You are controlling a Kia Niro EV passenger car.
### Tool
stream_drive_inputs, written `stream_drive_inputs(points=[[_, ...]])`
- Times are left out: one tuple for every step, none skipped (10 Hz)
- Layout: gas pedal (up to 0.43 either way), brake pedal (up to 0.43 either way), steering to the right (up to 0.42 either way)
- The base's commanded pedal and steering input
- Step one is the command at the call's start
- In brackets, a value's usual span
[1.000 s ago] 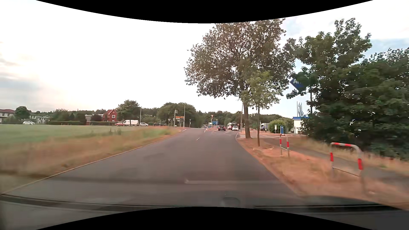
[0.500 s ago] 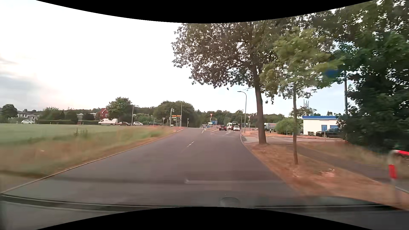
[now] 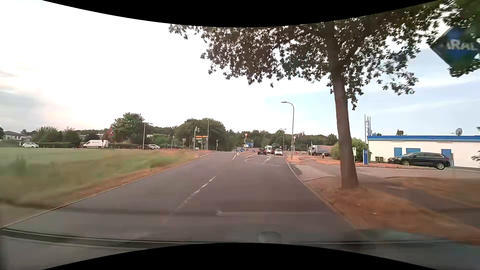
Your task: Follow the waypoints while adhering to traffic rules and regulations
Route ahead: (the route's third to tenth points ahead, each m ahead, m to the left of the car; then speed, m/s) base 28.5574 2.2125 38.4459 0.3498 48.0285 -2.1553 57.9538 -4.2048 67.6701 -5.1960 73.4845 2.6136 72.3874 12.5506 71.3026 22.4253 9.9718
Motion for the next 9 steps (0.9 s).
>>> stream_drive_inputs(points=[[0.177, 0.0, 0.009], [0.177, 0.0, 0.01], [0.177, 0.0, 0.011], [0.177, 0.0, 0.012], [0.177, 0.0, 0.012], [0.177, 0.0, 0.011], [0.177, 0.0, 0.01], [0.177, 0.0, 0.007], [0.177, 0.0, 0.007]])
